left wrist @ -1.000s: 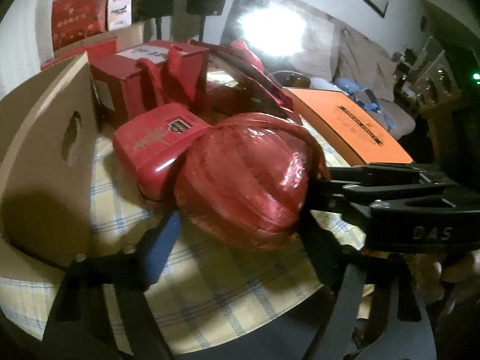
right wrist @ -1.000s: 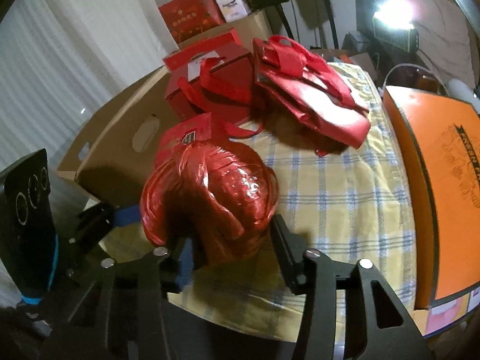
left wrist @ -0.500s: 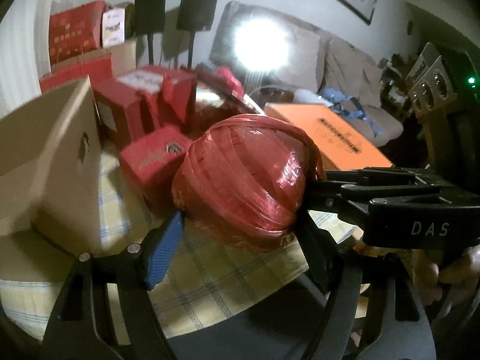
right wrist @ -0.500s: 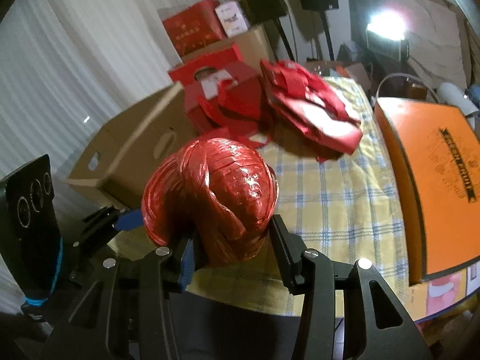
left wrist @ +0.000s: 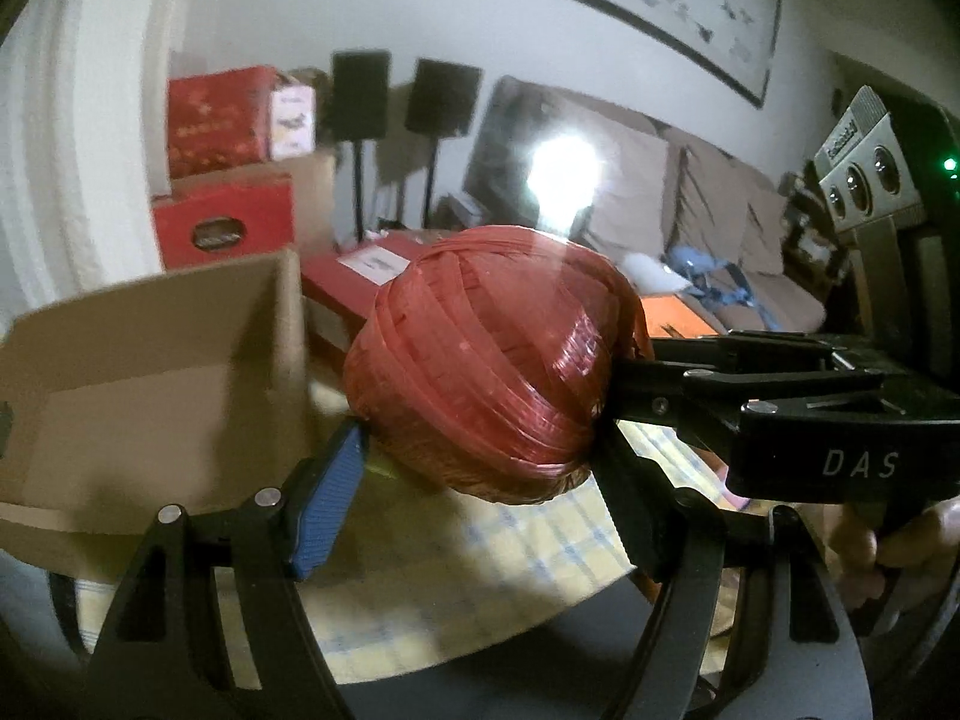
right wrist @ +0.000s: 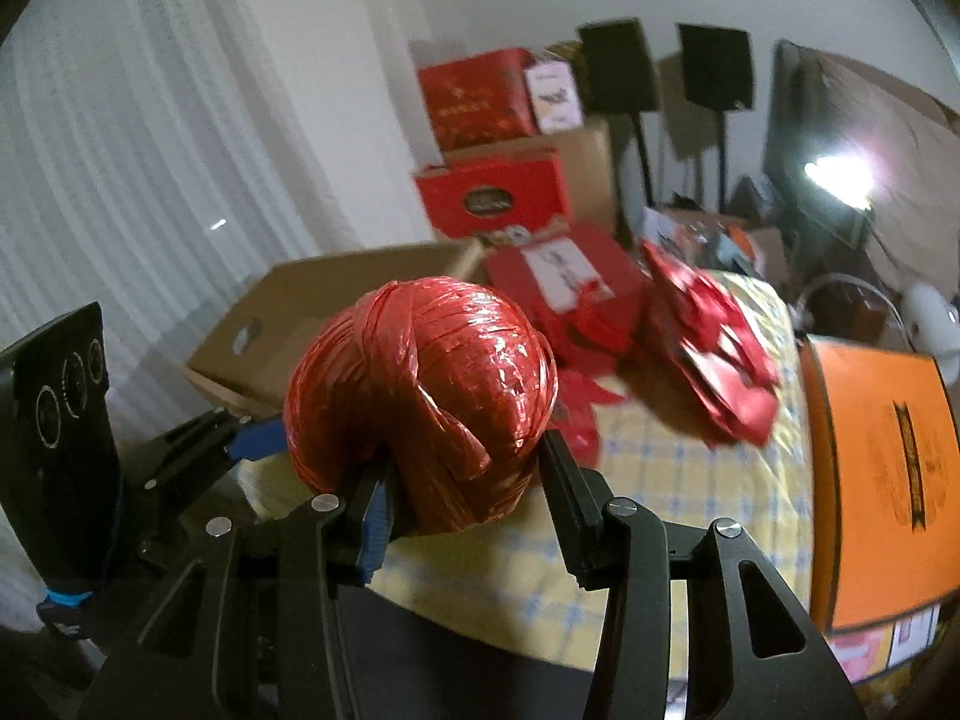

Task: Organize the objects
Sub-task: 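Carry the wrapped gift into the cardboard box and open the right gripper, then move the right gripper to the small red square box with gold lettering, then grasp the small red box with the right gripper and lift it, then lower the red box into the cardboard box and open the right gripper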

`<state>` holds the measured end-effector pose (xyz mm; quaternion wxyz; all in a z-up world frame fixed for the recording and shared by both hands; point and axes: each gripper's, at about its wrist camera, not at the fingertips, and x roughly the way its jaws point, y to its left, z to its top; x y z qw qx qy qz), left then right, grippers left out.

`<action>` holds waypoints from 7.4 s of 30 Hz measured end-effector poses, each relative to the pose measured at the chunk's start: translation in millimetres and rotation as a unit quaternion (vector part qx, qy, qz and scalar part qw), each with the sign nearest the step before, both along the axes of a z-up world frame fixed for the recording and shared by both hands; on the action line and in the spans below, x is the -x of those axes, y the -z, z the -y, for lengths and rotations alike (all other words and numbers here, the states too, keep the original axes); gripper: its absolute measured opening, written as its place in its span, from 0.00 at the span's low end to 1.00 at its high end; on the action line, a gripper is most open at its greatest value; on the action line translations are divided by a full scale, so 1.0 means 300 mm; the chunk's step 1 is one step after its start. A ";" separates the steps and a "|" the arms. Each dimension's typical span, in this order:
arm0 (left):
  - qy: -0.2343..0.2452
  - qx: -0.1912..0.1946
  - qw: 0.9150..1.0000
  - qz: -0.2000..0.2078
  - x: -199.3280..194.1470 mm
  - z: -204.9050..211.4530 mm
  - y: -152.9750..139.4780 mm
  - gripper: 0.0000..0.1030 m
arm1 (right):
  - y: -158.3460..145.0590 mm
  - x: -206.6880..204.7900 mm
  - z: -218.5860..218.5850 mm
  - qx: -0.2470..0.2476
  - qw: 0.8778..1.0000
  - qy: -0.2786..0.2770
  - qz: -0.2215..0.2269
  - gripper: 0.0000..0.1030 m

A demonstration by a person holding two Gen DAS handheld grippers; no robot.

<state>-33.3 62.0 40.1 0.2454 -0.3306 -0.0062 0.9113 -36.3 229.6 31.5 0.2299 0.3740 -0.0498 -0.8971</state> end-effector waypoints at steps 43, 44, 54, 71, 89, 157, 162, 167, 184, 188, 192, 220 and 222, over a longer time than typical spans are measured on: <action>-0.087 0.005 0.996 0.013 0.136 0.225 0.061 0.99 | 0.060 0.186 0.115 -0.055 0.998 0.032 0.005 0.81; -0.082 0.006 0.997 0.013 0.130 0.209 0.062 0.99 | 0.065 0.179 0.100 -0.059 0.998 0.037 0.004 0.81; -0.032 0.005 0.999 0.018 0.078 0.048 0.090 0.99 | 0.113 0.120 -0.090 -0.068 0.993 0.092 0.014 0.82; -0.007 0.021 0.999 0.039 0.096 -0.151 0.185 0.99 | 0.209 0.084 -0.282 -0.051 0.987 0.150 0.040 0.82; -0.022 0.047 0.998 0.025 0.086 -0.223 0.241 0.87 | 0.257 0.176 -0.267 0.019 0.992 0.102 0.072 0.71; 0.003 0.004 0.996 0.085 0.219 -0.252 0.269 0.91 | 0.254 0.272 -0.101 0.039 0.988 -0.032 0.144 0.76; -0.004 0.010 0.997 0.071 0.197 -0.228 0.189 0.91 | 0.180 0.241 -0.060 0.027 0.991 -0.036 0.125 0.76; -0.013 0.009 0.998 0.054 0.162 -0.169 0.126 0.91 | 0.106 0.225 0.005 0.026 0.993 -0.044 0.106 0.76; -0.034 -0.023 0.999 0.035 0.155 0.092 0.014 0.85 | -0.044 0.238 0.271 -0.017 0.996 -0.072 0.049 0.76; -0.041 -0.027 0.999 0.017 0.154 0.130 -0.024 0.85 | -0.054 0.244 0.301 -0.018 0.995 -0.078 0.053 0.76; -0.048 -0.037 0.998 0.006 0.156 0.180 -0.061 0.86 | -0.062 0.247 0.331 -0.016 0.995 -0.085 0.053 0.76; -0.104 -0.033 0.990 0.090 0.245 0.425 0.139 0.86 | 0.148 0.377 0.593 0.007 0.978 -0.144 0.149 0.75; -0.101 -0.032 0.989 0.105 0.252 0.422 0.171 0.86 | 0.172 0.385 0.589 0.008 0.977 -0.141 0.162 0.75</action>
